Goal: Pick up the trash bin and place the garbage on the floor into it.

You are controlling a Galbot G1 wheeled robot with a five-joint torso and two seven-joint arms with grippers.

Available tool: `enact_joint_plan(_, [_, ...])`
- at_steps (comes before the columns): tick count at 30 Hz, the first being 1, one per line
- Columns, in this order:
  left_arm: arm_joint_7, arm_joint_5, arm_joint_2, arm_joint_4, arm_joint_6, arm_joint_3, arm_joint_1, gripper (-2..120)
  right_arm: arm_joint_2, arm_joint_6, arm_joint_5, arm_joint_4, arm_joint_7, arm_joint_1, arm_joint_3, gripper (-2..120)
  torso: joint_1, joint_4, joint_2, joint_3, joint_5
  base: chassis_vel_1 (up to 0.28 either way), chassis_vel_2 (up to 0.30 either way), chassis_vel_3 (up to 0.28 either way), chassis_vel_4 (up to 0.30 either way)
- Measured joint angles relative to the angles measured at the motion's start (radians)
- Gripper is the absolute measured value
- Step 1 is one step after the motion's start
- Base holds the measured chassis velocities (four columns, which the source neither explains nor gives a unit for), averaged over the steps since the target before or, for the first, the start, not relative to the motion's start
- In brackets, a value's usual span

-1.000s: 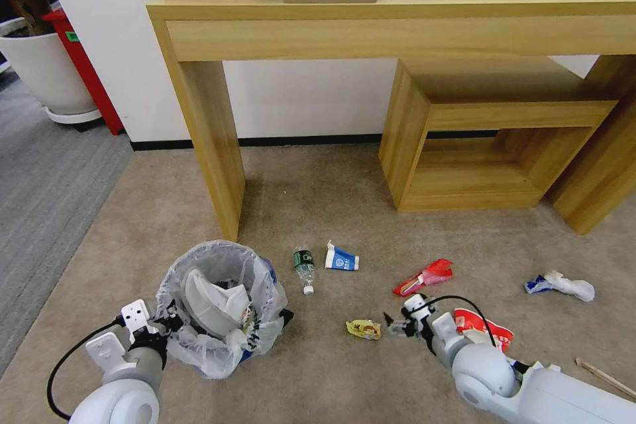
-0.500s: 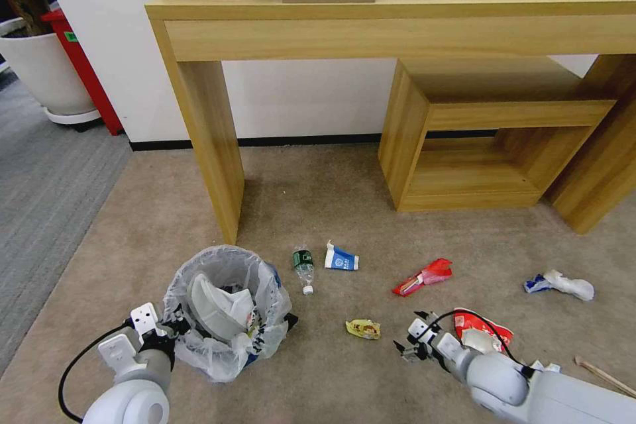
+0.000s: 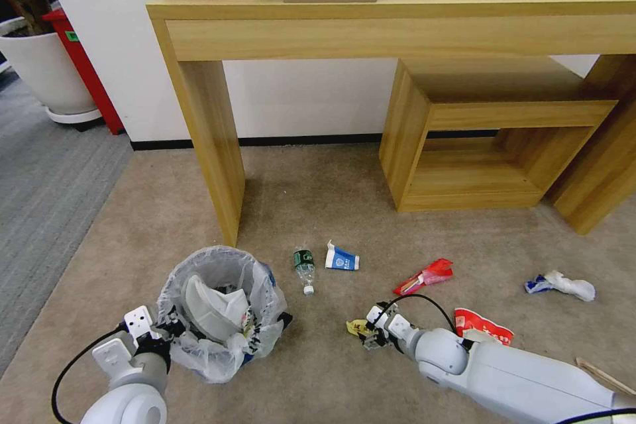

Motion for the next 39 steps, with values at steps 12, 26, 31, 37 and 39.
enact_joint_plan(12, [0.001,0.004,0.0,0.003,-0.004,-0.001,0.0,0,0.055,0.04,-0.018,-0.079,0.018,-0.02,-0.007,84,0.0,0.0002,0.0,0.0,0.0001,0.0,0.0,0.0,0.0])
enact_joint_plan(26, [0.001,-0.002,0.007,0.023,-0.007,0.006,-0.012,0,0.068,0.061,-0.018,-0.121,0.041,-0.046,0.001,37,0.0,0.0001,0.0,0.0,0.0001,0.0,0.0,0.0,0.0])
enact_joint_plan(31, [0.001,-0.003,0.009,0.029,-0.009,0.006,-0.016,0,0.073,0.069,-0.019,-0.132,0.048,-0.055,0.007,24,0.0,0.0002,0.0,0.0,0.0001,0.0,0.0,0.0,0.0])
enact_joint_plan(37, [0.001,-0.004,0.012,0.037,-0.012,0.008,-0.018,0,0.073,0.093,-0.018,-0.12,0.067,-0.079,0.052,0,0.0,0.0001,0.0,0.0,0.0001,0.0,0.0,0.0,0.0])
enact_joint_plan(39, [0.001,-0.005,0.014,0.038,-0.013,0.007,-0.019,0,0.066,0.099,-0.013,-0.104,0.069,-0.086,0.073,0,0.0,0.0001,0.0,0.0,0.0004,0.0,0.0,0.0,0.0])
